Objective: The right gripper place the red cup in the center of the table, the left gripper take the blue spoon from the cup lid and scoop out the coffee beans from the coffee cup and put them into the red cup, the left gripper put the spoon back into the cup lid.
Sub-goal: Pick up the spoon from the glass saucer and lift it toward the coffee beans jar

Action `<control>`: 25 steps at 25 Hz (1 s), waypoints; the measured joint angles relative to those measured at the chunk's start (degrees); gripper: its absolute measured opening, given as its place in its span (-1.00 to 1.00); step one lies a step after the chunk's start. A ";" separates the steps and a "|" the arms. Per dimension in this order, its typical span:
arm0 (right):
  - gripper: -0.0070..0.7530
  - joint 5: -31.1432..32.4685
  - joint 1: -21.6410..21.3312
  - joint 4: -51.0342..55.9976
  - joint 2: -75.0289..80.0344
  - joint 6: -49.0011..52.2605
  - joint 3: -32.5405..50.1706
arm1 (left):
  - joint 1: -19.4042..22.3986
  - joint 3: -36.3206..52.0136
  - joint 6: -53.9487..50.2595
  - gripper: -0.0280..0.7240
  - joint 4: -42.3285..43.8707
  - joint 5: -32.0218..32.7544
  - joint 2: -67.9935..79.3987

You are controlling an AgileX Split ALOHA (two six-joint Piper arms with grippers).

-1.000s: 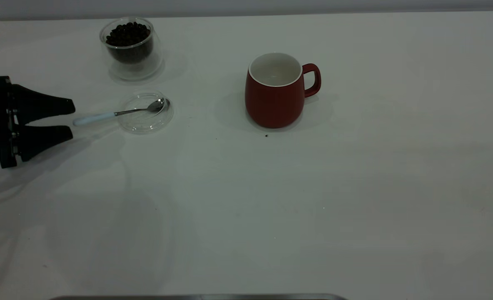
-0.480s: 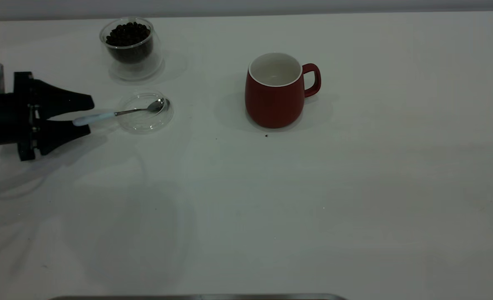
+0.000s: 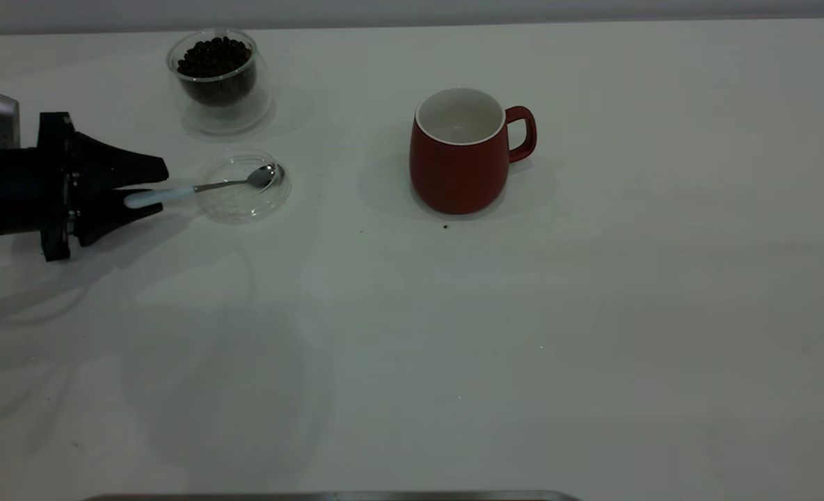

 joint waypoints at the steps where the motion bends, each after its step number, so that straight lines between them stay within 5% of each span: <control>1: 0.57 0.00 0.00 0.00 0.00 0.00 0.00 | 0.00 0.00 -0.04 0.12 0.00 0.00 0.00; 9: 0.57 0.00 0.00 0.00 0.00 0.00 0.00 | 0.00 0.00 -0.15 -0.56 -0.17 -0.02 0.01; 25: 0.57 -0.02 0.00 0.00 0.00 0.00 0.00 | 1.81 0.00 -3.06 -0.59 0.70 0.93 0.01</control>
